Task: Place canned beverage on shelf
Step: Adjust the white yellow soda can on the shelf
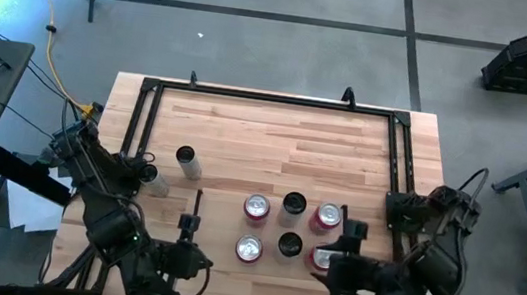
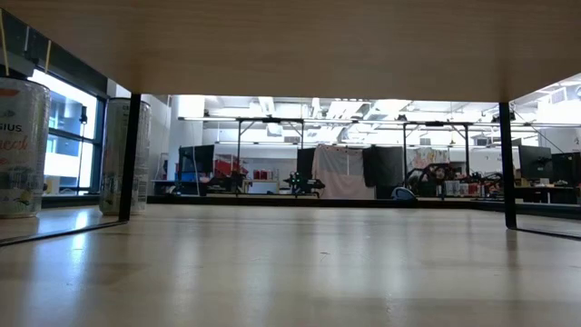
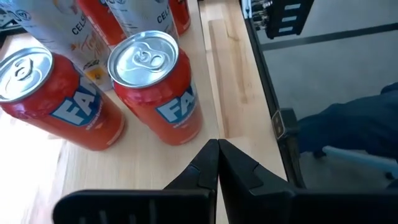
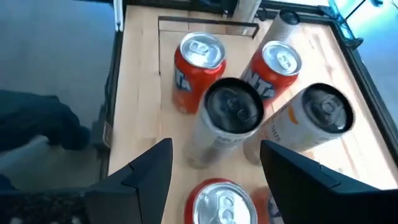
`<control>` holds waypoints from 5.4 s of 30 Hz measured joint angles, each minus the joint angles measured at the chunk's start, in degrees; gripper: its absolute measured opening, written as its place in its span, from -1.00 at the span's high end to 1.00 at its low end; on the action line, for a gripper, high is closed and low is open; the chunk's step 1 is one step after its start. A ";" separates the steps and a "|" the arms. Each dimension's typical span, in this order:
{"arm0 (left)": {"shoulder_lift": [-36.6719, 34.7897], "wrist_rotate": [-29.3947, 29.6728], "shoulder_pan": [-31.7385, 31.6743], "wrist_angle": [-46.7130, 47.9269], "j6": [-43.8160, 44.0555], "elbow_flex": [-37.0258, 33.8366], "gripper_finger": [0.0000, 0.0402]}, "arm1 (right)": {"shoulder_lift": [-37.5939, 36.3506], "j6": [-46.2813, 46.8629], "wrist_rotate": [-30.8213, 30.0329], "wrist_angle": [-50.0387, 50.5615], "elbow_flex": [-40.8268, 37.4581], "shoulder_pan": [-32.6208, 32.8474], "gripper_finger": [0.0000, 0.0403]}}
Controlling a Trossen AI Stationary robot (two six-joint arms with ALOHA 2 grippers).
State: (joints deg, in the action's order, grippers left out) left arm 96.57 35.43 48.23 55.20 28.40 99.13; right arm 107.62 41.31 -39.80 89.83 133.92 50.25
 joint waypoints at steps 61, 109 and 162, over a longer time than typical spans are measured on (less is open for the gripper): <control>-0.24 3.89 -3.41 -15.97 -10.08 2.80 1.00 | -5.03 -6.96 0.66 -8.81 -10.90 -4.51 -0.13; 5.70 -9.36 -18.25 -20.73 -15.52 1.79 0.12 | -1.33 0.84 3.62 -4.78 -11.03 -3.73 -0.13; 6.01 -13.42 -19.69 -25.58 -16.65 1.79 0.25 | -1.38 -0.41 2.79 -4.80 -11.05 -3.75 -0.13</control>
State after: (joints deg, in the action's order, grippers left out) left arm 102.59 22.01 28.53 29.63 11.75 100.92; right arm 106.24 40.91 -37.01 85.03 122.87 46.50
